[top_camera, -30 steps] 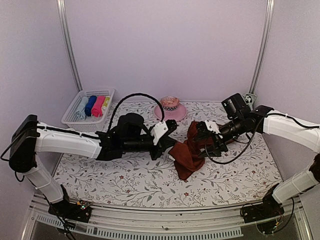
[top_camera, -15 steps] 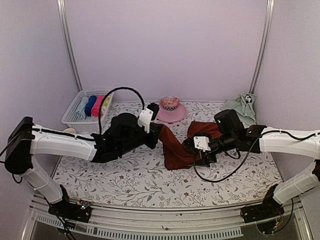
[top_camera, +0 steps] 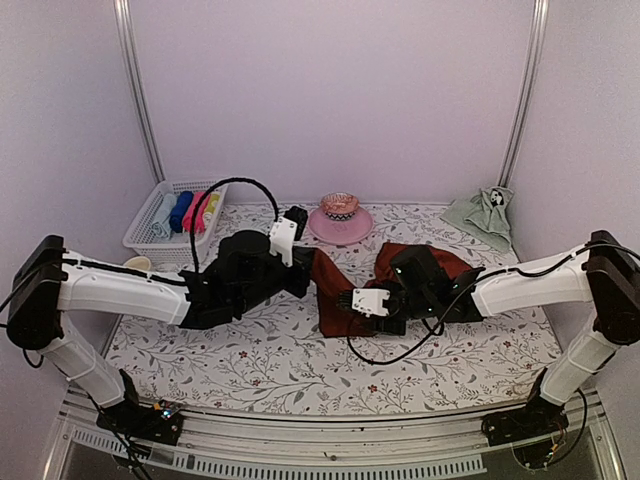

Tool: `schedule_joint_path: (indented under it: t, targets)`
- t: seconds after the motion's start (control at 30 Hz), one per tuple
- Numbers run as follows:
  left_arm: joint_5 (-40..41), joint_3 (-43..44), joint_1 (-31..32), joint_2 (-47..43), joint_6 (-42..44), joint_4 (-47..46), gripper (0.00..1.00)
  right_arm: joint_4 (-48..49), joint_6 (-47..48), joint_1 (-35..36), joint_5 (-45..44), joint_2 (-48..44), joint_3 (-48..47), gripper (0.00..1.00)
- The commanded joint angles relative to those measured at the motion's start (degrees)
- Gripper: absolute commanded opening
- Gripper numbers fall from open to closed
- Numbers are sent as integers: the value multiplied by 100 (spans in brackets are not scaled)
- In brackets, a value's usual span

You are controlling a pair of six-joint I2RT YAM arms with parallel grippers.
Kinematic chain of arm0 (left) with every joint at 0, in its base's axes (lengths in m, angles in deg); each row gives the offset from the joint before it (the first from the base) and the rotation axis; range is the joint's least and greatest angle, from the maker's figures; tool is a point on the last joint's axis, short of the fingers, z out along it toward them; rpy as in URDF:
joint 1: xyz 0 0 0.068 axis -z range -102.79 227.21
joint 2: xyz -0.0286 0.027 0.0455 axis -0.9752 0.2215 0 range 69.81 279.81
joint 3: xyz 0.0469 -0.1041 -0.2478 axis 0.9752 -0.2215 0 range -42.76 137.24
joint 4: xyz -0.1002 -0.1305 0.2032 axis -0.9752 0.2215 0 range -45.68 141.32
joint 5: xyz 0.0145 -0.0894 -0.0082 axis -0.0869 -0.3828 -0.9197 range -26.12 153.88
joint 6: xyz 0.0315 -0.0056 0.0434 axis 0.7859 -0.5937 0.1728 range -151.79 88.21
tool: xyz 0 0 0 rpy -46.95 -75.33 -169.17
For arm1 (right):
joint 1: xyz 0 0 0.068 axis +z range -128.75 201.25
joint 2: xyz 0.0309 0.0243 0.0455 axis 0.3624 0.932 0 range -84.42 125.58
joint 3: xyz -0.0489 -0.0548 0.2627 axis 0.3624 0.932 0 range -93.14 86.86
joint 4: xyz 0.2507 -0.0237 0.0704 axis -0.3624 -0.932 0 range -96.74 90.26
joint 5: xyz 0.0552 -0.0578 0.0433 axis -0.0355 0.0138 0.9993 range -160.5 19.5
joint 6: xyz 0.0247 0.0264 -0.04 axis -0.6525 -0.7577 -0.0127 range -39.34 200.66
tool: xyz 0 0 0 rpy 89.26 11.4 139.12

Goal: Roll the towels
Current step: Pass from the left arm to the right

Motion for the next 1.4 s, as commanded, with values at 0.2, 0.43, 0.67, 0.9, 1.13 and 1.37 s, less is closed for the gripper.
schedule_joint_path:
  t: [0.2,0.43,0.67,0.9,1.13,1.37]
  targets:
    - [317,-311,-48,-331,-134,-32,0,219,-158,83,-550,54,-100,39]
    - [247,-436,-139,-340,-218,-15,0,89,-108,80,-365,-59,-92,8]
    - [202,-574,-229,-259,-281,7,0,-246,-48,59,-28,-516,-92,4]
    - [-224,-859,-352,-199,-101,-126,0,-479,-214,-240,272,-689,-255,2]
    - [-1310,-1420,-418,-132,600,-748,33,-729,-477,-621,654,-871,-482,2]
    - [-1820,-1569,-380,398,1489,-1033,61,-828,-727,-811,630,-761,-689,2]
